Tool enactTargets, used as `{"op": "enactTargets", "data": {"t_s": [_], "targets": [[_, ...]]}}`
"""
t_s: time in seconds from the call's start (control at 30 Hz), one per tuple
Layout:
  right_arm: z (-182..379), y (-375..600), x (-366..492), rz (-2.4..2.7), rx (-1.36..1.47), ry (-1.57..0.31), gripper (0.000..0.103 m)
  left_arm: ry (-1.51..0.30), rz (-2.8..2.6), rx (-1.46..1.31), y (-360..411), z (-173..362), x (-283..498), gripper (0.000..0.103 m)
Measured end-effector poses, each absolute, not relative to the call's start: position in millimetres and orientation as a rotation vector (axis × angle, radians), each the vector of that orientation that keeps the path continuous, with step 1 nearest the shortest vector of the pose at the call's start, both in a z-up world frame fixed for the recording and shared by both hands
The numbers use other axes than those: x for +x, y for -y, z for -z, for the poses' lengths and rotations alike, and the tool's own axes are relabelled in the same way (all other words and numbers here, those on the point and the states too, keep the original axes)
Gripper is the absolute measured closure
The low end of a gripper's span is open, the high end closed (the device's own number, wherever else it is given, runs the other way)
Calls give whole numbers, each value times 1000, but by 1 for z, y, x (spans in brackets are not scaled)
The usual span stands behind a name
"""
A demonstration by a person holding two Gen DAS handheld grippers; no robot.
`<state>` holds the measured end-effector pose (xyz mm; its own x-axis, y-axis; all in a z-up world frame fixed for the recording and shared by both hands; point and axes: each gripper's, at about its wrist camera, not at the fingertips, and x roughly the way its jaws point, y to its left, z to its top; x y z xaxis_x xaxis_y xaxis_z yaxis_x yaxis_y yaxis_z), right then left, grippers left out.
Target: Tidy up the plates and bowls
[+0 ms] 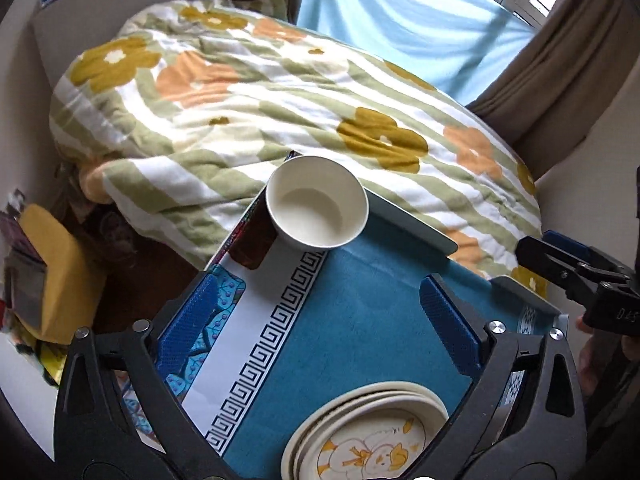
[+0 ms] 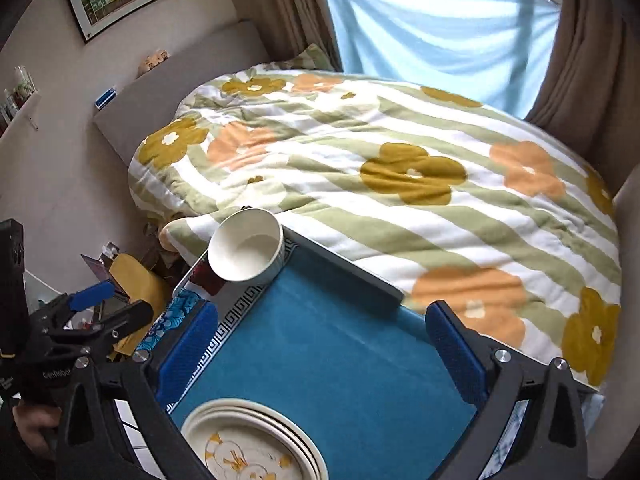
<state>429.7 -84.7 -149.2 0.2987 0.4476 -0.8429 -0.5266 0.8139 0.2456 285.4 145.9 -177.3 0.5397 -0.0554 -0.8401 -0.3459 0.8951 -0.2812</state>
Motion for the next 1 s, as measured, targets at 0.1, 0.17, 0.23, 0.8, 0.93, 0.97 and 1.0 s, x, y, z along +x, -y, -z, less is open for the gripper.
{"op": "enactTargets", "data": {"t_s": [0.1, 0.17, 0.23, 0.8, 0.93, 0.97, 1.0], "targets": [[192, 51, 456, -686, -23, -1173, 8, -1049, -171, -509, -162, 219, 314, 23], [221, 33, 469, -696, 24, -1233, 25, -1081, -164, -537, -170, 244, 331, 44], [245, 22, 479, -702, 74, -1279, 34, -1105, -164, -561, -178, 264, 344, 53], [288, -15, 497, -743, 81, -1290, 85, -1121, -160, -540, -196, 302, 383, 79], [287, -17, 495, -746, 57, -1281, 85, -1124, -169, -510, -192, 301, 385, 79], [286, -17, 494, -746, 53, -1279, 86, -1125, -170, -500, -191, 300, 385, 79], [286, -17, 494, -745, 51, -1280, 86, -1126, -171, -494, -190, 299, 384, 79]]}}
